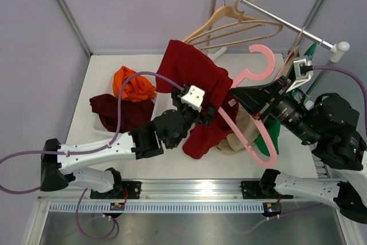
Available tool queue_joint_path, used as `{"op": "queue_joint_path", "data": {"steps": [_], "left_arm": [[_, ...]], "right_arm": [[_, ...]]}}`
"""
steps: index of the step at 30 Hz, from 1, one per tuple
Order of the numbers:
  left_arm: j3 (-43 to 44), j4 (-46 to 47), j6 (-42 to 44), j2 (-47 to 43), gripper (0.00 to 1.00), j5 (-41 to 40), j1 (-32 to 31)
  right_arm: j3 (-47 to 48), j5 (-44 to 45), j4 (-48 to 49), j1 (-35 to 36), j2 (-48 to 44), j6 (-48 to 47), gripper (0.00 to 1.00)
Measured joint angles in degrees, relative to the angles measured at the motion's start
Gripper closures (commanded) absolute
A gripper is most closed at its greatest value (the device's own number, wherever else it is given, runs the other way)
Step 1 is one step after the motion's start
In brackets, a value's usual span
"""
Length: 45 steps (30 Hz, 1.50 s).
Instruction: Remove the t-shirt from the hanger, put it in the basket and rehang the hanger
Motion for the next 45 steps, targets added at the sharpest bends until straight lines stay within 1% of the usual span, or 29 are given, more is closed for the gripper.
{"op": "queue_joint_path", "data": {"steps": [1, 2, 3, 4, 9, 15, 17, 20, 23, 27, 29, 31, 35, 36, 40, 42, 45], "left_arm": [[0.7, 1.3, 0.9, 1.0, 0.22, 0.0, 0.5], [0.8, 2.6, 1.4, 1.5, 0.44, 0.0, 0.9], [0.9, 3.8, 2.5, 1.8, 0.85, 0.0, 1.4], [0.9, 4.3, 3.4, 1.9, 1.00, -0.1, 1.7], [0.9, 7.1, 8.3, -0.2, 1.00, -1.9, 2.1], [1.2, 4.8, 12.2, -10.2, 1.00, -5.4, 3.1], [3.3, 1.7, 13.0, -13.9, 1.00, -5.7, 4.6], [10.2, -2.4, 13.4, -16.8, 1.00, -5.4, 8.3], [19.8, -6.9, 13.4, -17.0, 1.00, -4.3, 13.6], [33.3, -13.0, 12.1, -14.5, 1.00, -0.6, 20.7], [38.9, -15.0, 10.9, -12.5, 1.00, 2.1, 25.0], [42.4, -16.8, 9.2, -10.8, 1.00, 5.7, 30.6], [43.5, -20.1, 4.4, -7.7, 1.00, 14.1, 44.7], [43.2, -21.0, 2.6, -6.8, 1.00, 17.0, 49.4], [39.5, -22.4, -5.6, -3.8, 1.00, 27.6, 63.6], [37.0, -23.5, -8.5, -2.8, 1.00, 30.8, 67.2], [33.6, -24.3, -11.2, -2.2, 1.00, 33.9, 68.5]], "right_arm": [[0.0, -0.9, 0.4, 0.0, -0.5, 0.0, 1.00], [0.0, -1.4, 0.5, -0.1, -1.0, 0.0, 1.00], [0.0, -2.1, 0.6, -0.1, -1.4, 0.0, 1.00], [0.0, -2.6, 0.6, -0.1, -1.8, 0.0, 1.00], [-0.3, -4.0, 0.0, -0.1, -4.6, 0.0, 1.00], [-3.3, -4.2, -1.1, -0.1, -10.4, 1.2, 1.00], [-4.6, -4.2, -2.8, -0.1, -13.0, 2.0, 1.00], [-7.2, -4.2, -4.7, -0.1, -16.6, 3.1, 1.00], [-8.3, -3.3, -7.3, -0.1, -18.8, 3.4, 1.00], [-8.3, -2.0, -8.4, -0.1, -19.1, 3.4, 1.00], [-8.3, -1.5, -9.3, -0.1, -18.8, 3.2, 1.00], [-8.3, -0.7, -9.8, -0.1, -18.4, 2.9, 1.00], [-8.3, 0.6, -11.0, -0.1, -17.6, 2.4, 1.00], [-8.3, 0.8, -11.2, -0.1, -17.4, 2.3, 1.00], [-8.3, 1.1, -12.2, -0.1, -16.7, 2.1, 1.00], [-8.1, 1.1, -12.5, -0.1, -15.7, 1.9, 1.00], [-7.9, 1.7, -12.6, -0.1, -13.8, 1.5, 1.00]]}}
